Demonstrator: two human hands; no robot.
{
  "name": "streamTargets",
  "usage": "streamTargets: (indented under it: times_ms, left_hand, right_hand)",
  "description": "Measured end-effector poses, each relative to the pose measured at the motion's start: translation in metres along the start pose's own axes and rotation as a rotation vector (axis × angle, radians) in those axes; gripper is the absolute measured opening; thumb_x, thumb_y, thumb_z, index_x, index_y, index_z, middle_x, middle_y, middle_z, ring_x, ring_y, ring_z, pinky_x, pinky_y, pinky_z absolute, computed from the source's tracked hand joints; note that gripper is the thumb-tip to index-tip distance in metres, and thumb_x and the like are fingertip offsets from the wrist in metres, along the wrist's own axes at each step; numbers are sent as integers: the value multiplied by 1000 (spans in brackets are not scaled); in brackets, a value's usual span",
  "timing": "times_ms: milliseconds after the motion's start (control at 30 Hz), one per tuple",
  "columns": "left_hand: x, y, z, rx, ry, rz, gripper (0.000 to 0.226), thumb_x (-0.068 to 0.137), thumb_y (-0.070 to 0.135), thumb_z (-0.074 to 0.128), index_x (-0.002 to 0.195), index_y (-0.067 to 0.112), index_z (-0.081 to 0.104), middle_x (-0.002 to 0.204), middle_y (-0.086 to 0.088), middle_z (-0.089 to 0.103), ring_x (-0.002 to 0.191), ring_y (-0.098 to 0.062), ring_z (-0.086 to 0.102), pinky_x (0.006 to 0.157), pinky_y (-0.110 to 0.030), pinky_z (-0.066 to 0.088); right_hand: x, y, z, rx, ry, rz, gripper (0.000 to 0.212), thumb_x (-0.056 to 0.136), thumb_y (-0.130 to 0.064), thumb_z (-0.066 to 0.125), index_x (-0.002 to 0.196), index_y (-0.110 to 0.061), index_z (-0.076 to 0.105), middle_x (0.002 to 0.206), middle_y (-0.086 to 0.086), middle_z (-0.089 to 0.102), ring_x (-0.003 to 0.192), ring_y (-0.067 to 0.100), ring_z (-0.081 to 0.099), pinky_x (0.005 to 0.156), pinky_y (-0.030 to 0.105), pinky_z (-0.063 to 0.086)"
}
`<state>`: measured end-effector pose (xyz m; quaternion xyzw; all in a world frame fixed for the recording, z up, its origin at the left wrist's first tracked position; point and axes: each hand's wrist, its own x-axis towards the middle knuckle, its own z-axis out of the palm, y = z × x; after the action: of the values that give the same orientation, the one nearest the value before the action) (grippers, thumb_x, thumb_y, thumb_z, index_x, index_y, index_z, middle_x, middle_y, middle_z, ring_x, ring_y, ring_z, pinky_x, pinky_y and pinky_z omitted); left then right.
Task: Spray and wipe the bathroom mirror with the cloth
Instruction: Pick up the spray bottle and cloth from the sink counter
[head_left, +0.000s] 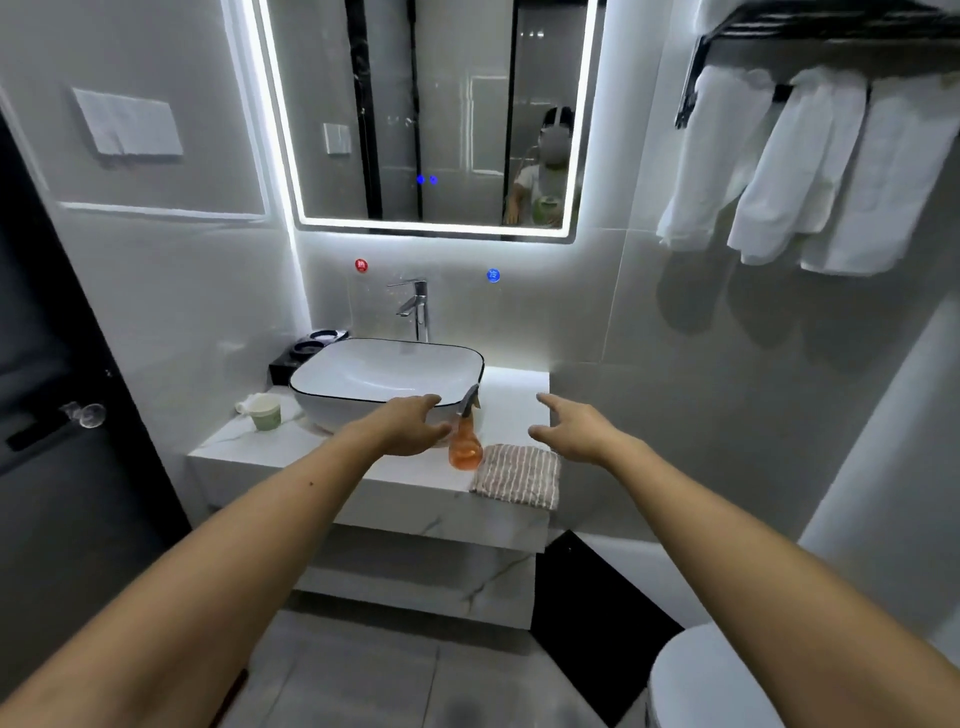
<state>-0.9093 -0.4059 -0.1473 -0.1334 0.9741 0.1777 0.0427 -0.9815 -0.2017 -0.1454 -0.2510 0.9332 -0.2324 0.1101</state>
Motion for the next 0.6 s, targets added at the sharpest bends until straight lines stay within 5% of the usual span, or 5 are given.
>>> streamTargets:
  times_ms: [300, 600]
  left_hand:
    - [137, -42, 51, -209, 70, -2, 60, 92, 33, 48, 143, 10, 28, 152, -10, 34, 138, -26, 33, 111, -37, 27]
    - [241, -57, 140, -533, 53, -215, 61, 86, 30, 59, 138, 12, 35, 143, -11, 44, 128, -24, 45, 104, -36, 37]
  right_hand:
    - [143, 50, 50, 37, -85, -33, 60, 94, -30, 49, 147, -19, 22, 153, 2, 22, 140, 20, 23, 110, 33, 23]
    - [276, 129, 103, 90, -235, 19, 59, 94, -31, 49, 146, -21, 23, 154, 0, 20, 141, 15, 20, 110, 32, 23]
